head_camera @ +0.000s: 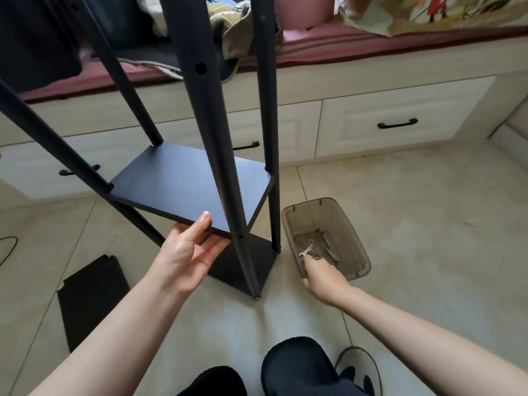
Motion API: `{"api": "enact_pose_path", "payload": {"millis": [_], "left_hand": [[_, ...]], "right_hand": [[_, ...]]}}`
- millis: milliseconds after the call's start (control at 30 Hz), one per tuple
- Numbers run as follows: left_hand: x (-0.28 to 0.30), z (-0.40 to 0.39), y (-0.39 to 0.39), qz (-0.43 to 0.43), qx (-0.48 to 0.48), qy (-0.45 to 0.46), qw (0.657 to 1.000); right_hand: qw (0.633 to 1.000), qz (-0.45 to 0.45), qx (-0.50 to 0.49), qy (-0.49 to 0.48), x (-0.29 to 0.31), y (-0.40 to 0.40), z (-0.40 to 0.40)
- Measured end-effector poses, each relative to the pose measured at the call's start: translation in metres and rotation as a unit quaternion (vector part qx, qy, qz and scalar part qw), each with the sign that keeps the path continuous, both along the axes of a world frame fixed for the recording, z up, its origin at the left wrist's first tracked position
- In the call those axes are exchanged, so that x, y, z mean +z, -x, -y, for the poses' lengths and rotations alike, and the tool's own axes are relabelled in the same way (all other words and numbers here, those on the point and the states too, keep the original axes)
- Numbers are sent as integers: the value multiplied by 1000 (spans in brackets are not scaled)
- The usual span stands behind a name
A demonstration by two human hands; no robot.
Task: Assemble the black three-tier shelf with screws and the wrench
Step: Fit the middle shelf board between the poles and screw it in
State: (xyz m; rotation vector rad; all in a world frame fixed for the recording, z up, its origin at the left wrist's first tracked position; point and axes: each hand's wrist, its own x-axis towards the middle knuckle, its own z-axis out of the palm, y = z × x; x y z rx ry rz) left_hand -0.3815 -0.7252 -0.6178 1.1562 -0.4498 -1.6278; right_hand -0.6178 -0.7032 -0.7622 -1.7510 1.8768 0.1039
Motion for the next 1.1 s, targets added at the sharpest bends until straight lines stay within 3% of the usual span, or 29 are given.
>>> {"api": "enact_pose_path", "payload": {"millis": [133,267,467,667,1100], "left_hand": [[3,-1,3,0,0,2,1000],[4,-2,3,6,3,6,1000],[5,-1,4,6,2,12,1000],[3,-1,1,7,-8,21,1000],[6,-1,1,12,-18,29,999]], "right_hand": [[999,43,23,-8,3,2,-5],[994,105,-32,9,2,21,19],[994,52,-85,-34,-28,56,62],[993,11,-60,-103,-59,51,83],[991,-44,25,-120,-87,35,93]]}}
